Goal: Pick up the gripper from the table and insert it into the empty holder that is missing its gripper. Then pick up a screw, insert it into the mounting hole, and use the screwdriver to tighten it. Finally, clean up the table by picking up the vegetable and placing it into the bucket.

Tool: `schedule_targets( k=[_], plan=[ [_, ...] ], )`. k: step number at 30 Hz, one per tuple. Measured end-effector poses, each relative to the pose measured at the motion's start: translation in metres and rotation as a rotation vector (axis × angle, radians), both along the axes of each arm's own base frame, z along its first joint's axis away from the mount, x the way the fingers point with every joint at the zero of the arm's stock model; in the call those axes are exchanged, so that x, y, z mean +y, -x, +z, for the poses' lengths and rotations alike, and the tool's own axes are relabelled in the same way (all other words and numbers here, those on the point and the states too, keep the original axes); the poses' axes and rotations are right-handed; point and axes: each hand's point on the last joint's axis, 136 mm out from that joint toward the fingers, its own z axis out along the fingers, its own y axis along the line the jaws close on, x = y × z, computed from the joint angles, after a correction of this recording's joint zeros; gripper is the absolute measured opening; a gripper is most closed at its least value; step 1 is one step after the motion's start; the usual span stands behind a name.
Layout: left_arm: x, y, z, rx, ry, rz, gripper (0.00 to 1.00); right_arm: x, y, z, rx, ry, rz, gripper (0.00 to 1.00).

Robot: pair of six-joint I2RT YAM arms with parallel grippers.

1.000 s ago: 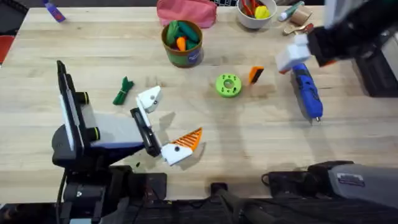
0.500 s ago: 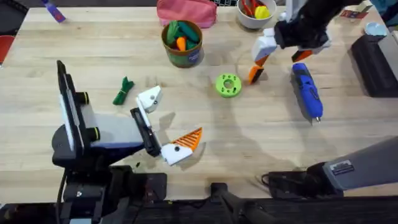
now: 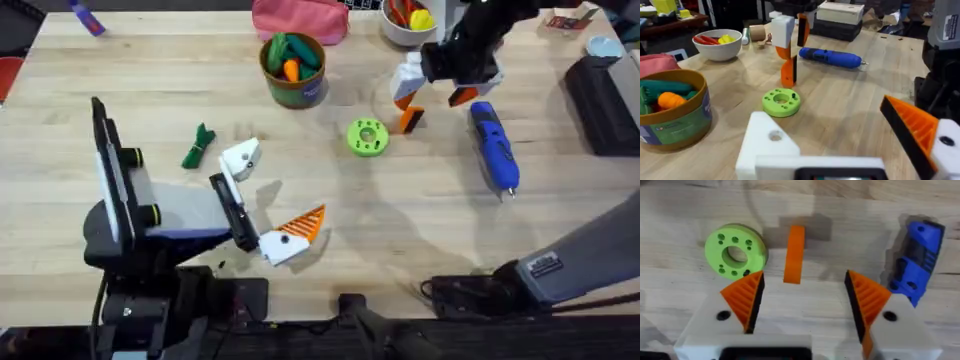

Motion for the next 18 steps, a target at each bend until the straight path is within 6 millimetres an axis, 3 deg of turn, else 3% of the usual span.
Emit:
schedule_targets(
  k=[10,13,18],
  plan=[
    [0.0,0.0,0.0,0.0,0.0,0.0,0.986,0.003,-0.006,-0.025,0.05,0.0,-0.033,0.856],
    [0.0,0.0,0.0,0.0,0.0,0.0,0.986,0.004,-0.007,-0.025,0.044,-0.002,-0.035,0.782],
    [0.0,0.0,0.0,0.0,0.0,0.0,0.986,0.004,-0.006,-0.029,0.049,-0.001,-0.036,0.523]
  ],
)
